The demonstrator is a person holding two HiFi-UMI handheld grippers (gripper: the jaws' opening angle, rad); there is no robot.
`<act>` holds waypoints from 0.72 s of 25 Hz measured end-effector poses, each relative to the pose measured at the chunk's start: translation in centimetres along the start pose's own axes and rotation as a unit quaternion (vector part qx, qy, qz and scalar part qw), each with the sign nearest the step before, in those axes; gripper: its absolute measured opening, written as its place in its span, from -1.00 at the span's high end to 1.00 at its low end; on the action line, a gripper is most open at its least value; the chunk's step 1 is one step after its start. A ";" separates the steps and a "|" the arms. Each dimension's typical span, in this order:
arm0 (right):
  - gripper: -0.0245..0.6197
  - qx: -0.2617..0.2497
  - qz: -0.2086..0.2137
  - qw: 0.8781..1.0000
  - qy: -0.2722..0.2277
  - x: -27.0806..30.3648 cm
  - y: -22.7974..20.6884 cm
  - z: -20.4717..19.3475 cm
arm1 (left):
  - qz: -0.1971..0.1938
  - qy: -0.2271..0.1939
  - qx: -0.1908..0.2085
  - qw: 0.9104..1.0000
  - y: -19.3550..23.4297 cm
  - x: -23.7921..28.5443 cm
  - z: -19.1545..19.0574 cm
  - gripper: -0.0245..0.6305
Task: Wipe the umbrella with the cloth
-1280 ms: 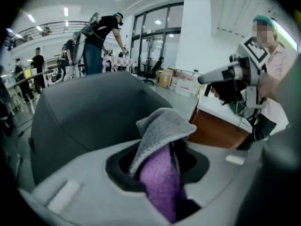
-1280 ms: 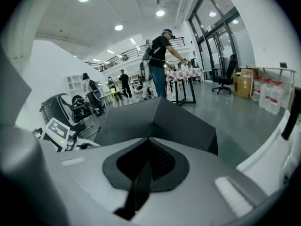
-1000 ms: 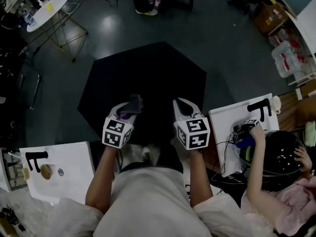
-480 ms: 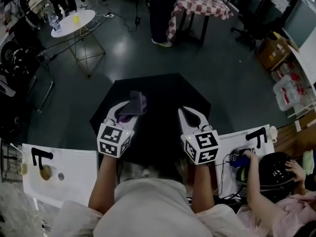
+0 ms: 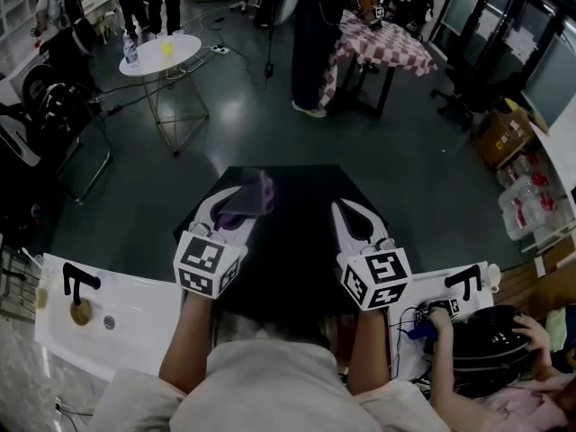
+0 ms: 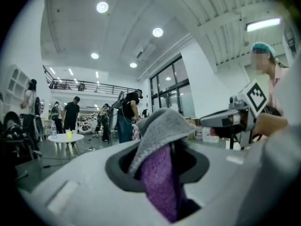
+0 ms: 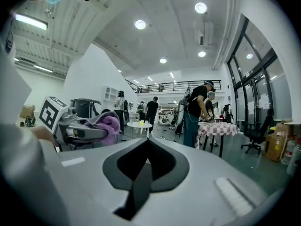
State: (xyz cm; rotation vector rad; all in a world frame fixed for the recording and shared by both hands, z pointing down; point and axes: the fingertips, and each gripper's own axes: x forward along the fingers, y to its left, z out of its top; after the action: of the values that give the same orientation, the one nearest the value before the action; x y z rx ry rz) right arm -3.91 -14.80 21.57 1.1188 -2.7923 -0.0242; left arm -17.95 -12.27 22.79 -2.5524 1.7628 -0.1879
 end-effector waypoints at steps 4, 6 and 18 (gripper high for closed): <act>0.90 -0.006 -0.006 1.000 0.013 -0.1 1.0 0.2 | -0.003 -0.001 0.001 1.000 0.1 -1.3 0.1 0.51; 0.90 -0.007 -0.011 1.000 0.015 -0.2 1.4 0.3 | -0.005 -0.003 0.001 1.000 0.3 -1.8 0.1 0.51; 0.90 -0.008 0.004 1.000 0.006 -5.9 4.4 1.3 | -0.002 -0.010 0.013 1.000 -3.9 -6.6 1.2 0.51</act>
State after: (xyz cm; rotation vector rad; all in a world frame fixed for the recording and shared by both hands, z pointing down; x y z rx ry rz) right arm -2.87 -7.59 19.90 1.1017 -2.7807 -0.0385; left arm -16.48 -4.77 21.46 -2.5310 1.7367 -0.1835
